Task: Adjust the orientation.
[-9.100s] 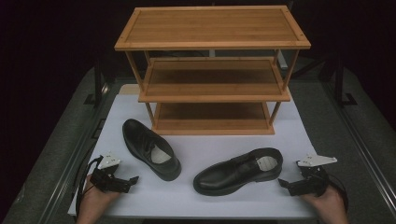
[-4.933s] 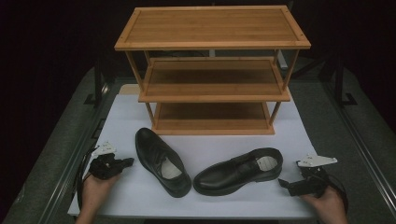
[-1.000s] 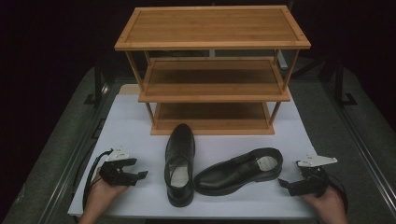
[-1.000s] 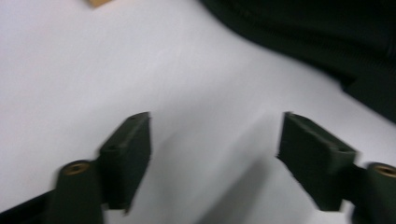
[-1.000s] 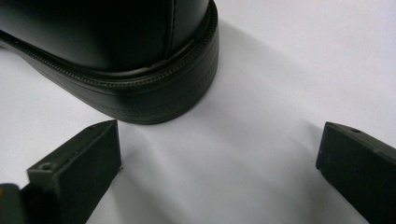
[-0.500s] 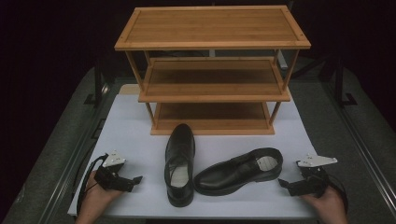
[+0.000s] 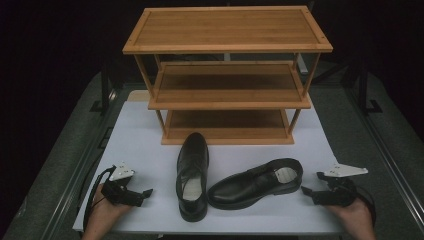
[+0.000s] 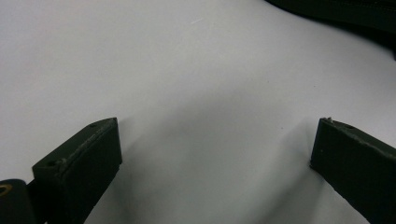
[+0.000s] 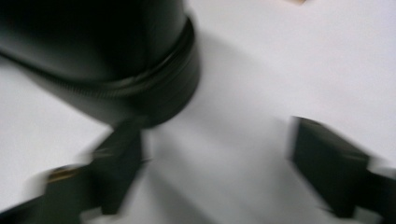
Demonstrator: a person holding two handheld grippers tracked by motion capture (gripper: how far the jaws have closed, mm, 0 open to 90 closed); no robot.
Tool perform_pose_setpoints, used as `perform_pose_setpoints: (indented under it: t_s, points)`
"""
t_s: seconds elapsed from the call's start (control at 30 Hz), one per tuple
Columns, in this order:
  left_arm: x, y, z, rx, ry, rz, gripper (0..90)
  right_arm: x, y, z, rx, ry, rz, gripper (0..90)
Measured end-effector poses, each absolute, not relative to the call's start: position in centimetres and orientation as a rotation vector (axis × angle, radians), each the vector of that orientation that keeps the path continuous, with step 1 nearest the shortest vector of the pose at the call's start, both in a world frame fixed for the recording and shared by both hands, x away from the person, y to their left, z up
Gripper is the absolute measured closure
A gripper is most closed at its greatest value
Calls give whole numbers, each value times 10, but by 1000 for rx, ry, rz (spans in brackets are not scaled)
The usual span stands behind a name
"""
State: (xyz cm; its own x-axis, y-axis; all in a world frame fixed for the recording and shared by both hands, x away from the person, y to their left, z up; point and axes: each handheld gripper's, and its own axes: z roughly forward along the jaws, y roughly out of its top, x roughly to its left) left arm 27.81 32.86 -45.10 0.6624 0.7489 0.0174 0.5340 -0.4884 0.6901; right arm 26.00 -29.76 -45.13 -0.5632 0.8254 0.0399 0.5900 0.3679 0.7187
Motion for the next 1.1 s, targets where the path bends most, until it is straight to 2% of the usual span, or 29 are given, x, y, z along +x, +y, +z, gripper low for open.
perform_pose_setpoints:
  t_s: [0.1,0.2,0.3,0.77,1.1]
  points:
    - [279,329,-451,2212,987,416,11,265,-305,-444,1257,2237,1018,448]
    - [278,329,-451,2211,987,418,12,268,-309,-440,1284,2179,1010,701]
    - [278,329,-451,2212,986,418,12,273,-312,-437,1322,2147,1036,886]
    - [278,328,-451,2206,989,424,12,297,-311,-430,1248,2206,1064,899]
    - [278,328,-451,2207,990,422,12,330,-310,-435,1193,2272,1161,898]
